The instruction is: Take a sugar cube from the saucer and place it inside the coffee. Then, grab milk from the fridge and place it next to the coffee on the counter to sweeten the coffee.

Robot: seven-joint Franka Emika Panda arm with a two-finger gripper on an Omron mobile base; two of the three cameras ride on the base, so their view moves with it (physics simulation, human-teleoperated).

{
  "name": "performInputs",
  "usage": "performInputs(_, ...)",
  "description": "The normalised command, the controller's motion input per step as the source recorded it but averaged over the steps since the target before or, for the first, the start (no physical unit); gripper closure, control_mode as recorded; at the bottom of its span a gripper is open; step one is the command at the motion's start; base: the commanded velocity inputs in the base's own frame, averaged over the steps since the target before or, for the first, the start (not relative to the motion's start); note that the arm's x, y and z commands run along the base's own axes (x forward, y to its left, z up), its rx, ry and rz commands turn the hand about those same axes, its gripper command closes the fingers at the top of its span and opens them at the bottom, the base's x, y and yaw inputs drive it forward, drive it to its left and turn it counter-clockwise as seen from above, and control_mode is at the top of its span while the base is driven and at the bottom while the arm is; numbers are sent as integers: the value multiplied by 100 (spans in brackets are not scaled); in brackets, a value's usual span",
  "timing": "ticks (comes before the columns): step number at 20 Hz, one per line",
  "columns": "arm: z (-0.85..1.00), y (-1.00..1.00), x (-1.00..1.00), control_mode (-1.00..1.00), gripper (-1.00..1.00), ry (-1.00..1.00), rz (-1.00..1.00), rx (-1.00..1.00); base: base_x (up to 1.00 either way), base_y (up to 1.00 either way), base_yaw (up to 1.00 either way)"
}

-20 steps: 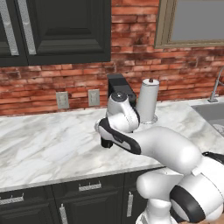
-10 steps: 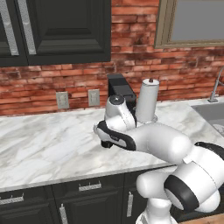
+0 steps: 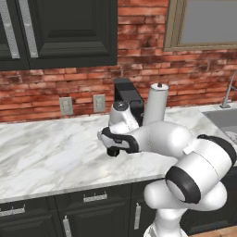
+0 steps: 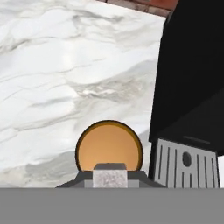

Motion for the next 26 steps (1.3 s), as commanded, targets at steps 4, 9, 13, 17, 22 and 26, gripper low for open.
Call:
performInputs(4, -19, 5, 4, -100, -100, 0, 0, 0, 0, 0, 0)
performInputs(9, -8, 0, 1, -100, -100, 0, 0, 0, 0, 0, 0)
performInputs(13, 0, 0, 0, -100, -100, -3, 0, 0, 0, 0, 0)
performInputs(17, 29, 0, -1, -100, -100, -17, -1, 0, 0, 0, 0)
performInputs(22, 62, -9, -37, -100, -100, -23, -3, 0, 0, 0, 0)
performInputs(26, 53, -48, -84, -100, -100, -19, -7, 6, 0, 0, 0)
